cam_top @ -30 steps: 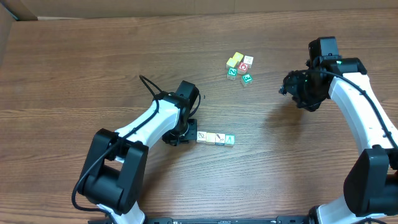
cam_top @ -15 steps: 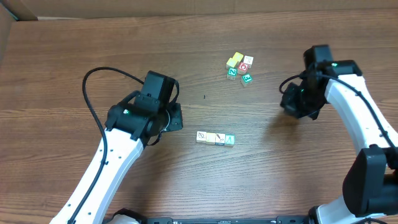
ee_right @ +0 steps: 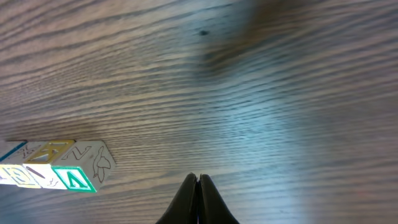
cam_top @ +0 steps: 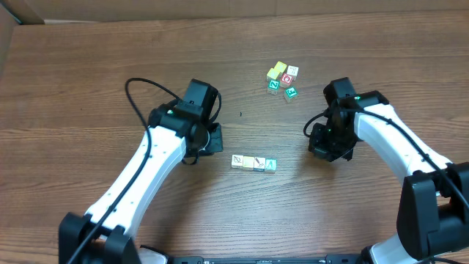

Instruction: Flip 3 blocks

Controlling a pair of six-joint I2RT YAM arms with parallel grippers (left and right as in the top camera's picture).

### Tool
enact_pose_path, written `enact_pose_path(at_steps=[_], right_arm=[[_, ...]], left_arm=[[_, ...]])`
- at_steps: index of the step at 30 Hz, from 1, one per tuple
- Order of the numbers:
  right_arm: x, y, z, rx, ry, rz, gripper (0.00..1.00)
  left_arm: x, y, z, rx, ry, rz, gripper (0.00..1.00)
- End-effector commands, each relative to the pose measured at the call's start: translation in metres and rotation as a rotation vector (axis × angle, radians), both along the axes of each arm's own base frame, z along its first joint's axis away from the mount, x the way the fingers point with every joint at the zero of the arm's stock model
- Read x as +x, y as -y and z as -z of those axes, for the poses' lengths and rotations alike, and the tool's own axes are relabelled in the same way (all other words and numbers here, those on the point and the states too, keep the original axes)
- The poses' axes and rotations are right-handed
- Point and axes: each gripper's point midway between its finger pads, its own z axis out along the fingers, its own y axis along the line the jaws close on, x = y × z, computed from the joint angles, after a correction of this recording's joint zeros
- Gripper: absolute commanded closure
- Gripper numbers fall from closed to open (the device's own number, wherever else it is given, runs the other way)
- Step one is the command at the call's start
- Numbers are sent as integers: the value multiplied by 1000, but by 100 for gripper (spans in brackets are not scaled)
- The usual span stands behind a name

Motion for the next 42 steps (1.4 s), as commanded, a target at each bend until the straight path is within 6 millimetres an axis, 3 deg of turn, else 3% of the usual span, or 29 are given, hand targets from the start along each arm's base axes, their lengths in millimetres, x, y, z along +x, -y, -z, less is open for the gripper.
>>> enact_pose_path(at_steps=[1,8,17,21,29,36,42], right_arm=[[-9,-11,9,4,0,-11,96],[-12,-28,31,22,35,39,96],[-16,-57,45,71,89,8,96],[-13,-62,50,58,118,50,96],[-11,-72,50,71,144,44,96],[-9,-80,48,88,169,26,96],[-7,-82,48,97,176,25,96]], left_arm=[[1,12,17,-39,-58,39,96],[-1,12,51,6,-148,78,96],[1,6,80,65,-197,79,96],[3,-2,85,108,-183,74,96],[-7,18,88,-7,-221,118,96],[-10,19,108,-19,-195,90,96],[-11,28,110,-75,-193,100,96]])
